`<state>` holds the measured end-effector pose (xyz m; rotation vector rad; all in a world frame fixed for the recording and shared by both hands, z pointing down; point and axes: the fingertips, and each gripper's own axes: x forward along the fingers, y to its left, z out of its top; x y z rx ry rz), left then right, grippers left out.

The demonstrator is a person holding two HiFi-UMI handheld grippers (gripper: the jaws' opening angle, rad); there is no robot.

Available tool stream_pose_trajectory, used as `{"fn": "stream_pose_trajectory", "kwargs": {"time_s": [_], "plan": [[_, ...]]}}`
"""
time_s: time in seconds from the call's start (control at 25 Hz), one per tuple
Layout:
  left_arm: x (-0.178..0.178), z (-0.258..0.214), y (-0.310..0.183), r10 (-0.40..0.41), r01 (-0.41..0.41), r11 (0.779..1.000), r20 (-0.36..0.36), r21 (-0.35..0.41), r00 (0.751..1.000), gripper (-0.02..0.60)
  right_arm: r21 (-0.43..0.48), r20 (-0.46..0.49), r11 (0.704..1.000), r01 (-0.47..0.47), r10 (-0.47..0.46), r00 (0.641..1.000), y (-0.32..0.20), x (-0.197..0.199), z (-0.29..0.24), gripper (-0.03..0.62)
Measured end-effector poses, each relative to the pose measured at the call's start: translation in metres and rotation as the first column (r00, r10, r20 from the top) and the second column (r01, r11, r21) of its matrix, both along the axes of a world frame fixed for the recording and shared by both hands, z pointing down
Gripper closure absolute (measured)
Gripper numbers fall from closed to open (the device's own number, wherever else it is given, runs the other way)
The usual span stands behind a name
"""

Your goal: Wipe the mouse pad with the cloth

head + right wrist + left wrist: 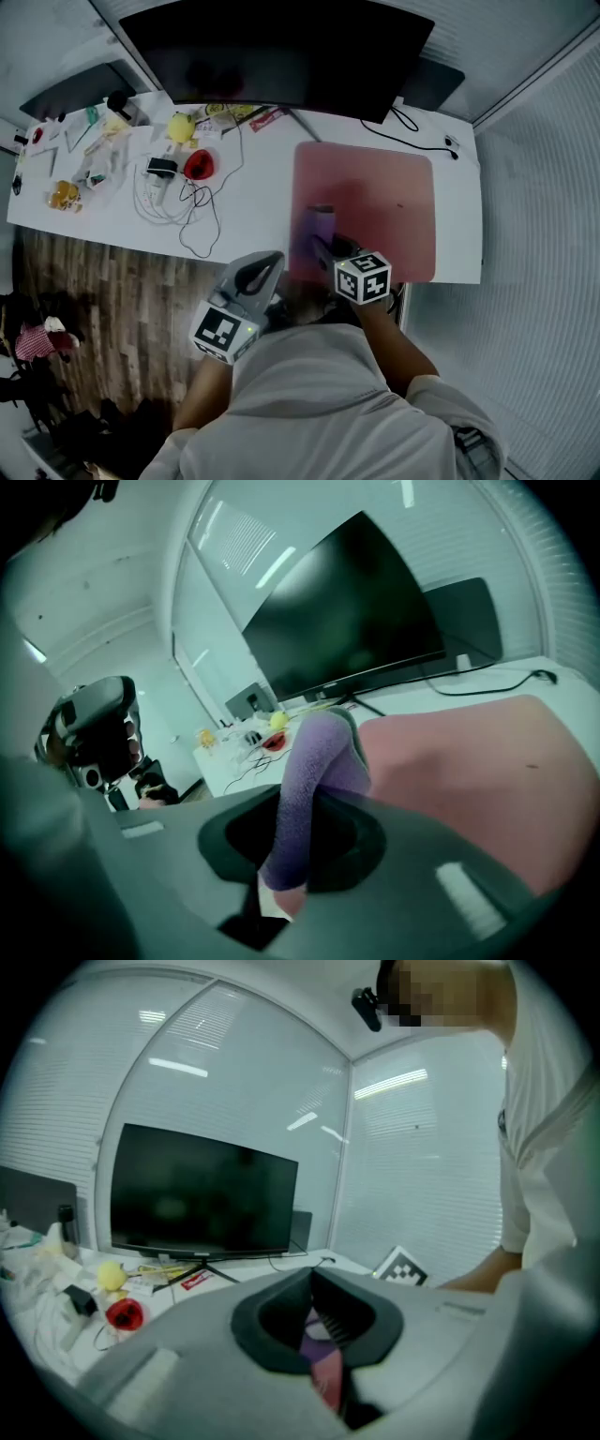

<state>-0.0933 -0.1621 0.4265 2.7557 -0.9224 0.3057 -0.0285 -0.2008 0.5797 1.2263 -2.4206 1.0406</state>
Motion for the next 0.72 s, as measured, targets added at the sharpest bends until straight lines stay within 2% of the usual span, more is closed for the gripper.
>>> {"fn": "stream_pose_trajectory", "kwargs": {"time_s": [0.16, 0.32, 0.48, 0.72], "plan": [[-0.071, 0.007, 0.01, -0.063, 0.063, 0.998, 0.0, -0.02, 0.998, 0.578, -0.006, -0.019, 0.992, 0.123, -0.123, 0.992, 0.002, -0.093, 0.016, 0.534], [-0.121, 0.019, 0.014, -0.107, 0.106, 0.994, -0.01, -0.029, 0.994, 0.578, -0.03, -0.101, 0.989, 0.146, -0.148, 0.984, -0.004, -0.132, 0.044, 0.534], [-0.134, 0.025, 0.012, -0.113, 0.112, 0.993, -0.015, -0.026, 0.994, 0.578, -0.101, -0.168, 0.988, 0.114, -0.13, 0.977, -0.008, -0.119, 0.072, 0.534], [-0.101, 0.026, 0.013, -0.09, 0.089, 0.996, -0.019, -0.032, 0.996, 0.578, -0.144, -0.188, 0.99, -0.001, -0.027, 0.982, -0.007, -0.053, 0.088, 0.534]]}}
